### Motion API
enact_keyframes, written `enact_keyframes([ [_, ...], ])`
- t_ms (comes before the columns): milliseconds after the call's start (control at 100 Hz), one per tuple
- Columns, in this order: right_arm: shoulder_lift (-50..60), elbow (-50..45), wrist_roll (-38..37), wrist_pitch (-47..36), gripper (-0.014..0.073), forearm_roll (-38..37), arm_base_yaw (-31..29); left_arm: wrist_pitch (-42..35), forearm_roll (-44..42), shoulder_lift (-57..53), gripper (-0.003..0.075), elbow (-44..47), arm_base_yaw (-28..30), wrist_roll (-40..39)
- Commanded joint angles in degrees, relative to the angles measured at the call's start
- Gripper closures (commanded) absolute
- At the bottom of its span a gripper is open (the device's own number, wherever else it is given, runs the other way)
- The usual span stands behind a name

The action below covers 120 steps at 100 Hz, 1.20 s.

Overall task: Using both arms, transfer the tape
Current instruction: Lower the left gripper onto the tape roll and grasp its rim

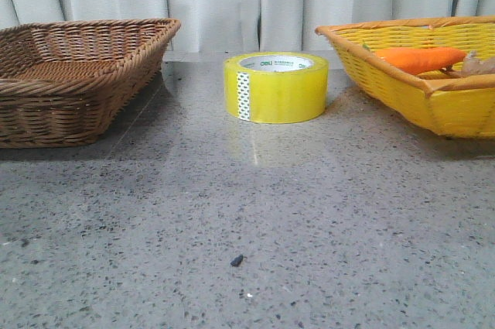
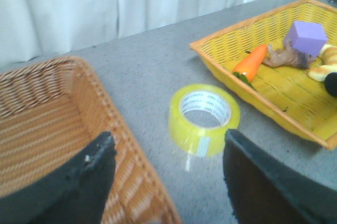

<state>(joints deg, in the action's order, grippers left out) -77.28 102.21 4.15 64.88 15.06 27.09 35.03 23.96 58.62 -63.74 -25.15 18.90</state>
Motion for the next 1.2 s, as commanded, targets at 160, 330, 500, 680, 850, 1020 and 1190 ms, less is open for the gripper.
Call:
enact_keyframes([
  [160, 22.66, -15.74, 0.19, -9.63, 0.0659, -4.26, -0.13, 0.6, 1.31, 14.66, 0.0353, -15.24, -4.47, 0.33],
  [330, 33.91, -27.03, -4.15, -15.22, 0.0659, -6.21, -0.13, 7.03, 1.08, 26.58, 0.035, -25.46, -6.34, 0.33],
  [500, 40.26, -32.78, -7.76, -15.5, 0.0659, -7.28, -0.13, 11.46, 0.17, 35.86, 0.0235, -31.77, -6.48, 0.33],
  [680, 40.96, -33.15, -7.76, -12.74, 0.0659, -7.28, -0.13, 9.71, 0.17, 41.67, 0.0195, -32.38, -6.85, 0.33],
  [850, 40.96, -33.15, -7.76, -12.59, 0.0659, -7.28, -0.13, 8.65, 0.17, 45.66, 0.0195, -32.38, -6.85, 0.33],
  [1020, 40.96, -33.15, -7.76, -12.59, 0.0659, -7.28, -0.13, 8.3, 0.97, 48.7, 0.0195, -32.38, -6.85, 0.33],
  [1190, 40.96, -33.15, -7.76, -12.7, 0.0659, -7.65, -0.13, 8.18, 1.55, 49.82, 0.0304, -32.38, -6.85, 0.33],
])
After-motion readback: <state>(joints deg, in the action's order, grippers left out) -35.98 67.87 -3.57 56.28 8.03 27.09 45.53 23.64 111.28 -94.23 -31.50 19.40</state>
